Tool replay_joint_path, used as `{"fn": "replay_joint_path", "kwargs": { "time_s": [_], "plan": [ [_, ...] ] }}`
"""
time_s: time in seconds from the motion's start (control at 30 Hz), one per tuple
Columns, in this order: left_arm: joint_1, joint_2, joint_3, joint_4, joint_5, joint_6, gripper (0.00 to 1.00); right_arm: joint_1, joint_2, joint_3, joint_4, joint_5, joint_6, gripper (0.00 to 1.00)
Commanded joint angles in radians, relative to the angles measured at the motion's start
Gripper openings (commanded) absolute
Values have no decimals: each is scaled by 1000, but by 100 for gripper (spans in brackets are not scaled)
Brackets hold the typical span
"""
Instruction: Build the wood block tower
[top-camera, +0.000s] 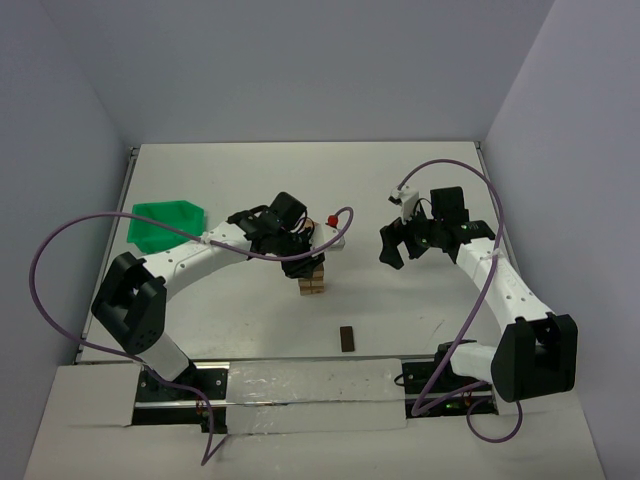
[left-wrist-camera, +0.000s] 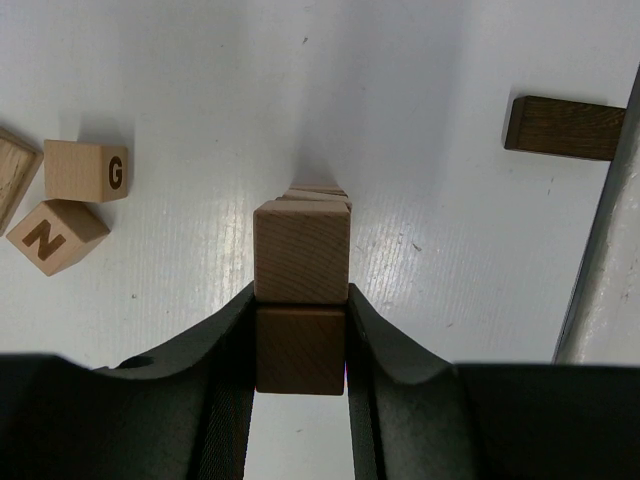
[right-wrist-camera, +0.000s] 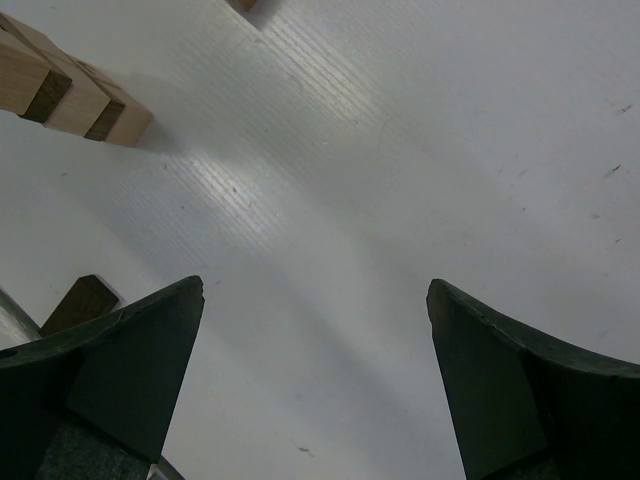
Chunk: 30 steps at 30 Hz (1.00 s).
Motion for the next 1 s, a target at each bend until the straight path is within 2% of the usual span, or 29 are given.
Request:
{"fn": "replay_joint_path", "kwargs": {
  "time_s": [0.0,0.13,0.2,0.33,0.4,0.5,0.67,0.83,0.97],
  "plan": [
    [-9,-6,50,9,2,15,41,-7,-1,46,14,-11,5,100],
    [-10,-12,51,0,6,19,48,-7,-3,45,14,-12,4,100],
    [-15,-21,48,0,6,21,58,-8,-4,45,14,-12,4,100],
    [-21,-39,51,0,5,18,64,-7,-6,43,14,-12,4,100],
    [-24,-44,61,-4,4,17,71,-8,-6,46,14,-12,4,100],
    [-25,-54,86,-20,6,19,73,-7,-9,45,15,-12,5,100],
    [-28,-127,146,-52,14,18,65,-5,-35,33,32,-12,10,100],
    [-19,-253,107,2,-6,-57,58,-2,-76,14,68,-19,28,97],
    [32,-346,8,68,12,-152,42,7,-108,2,98,-8,45,93]
  ]
}}
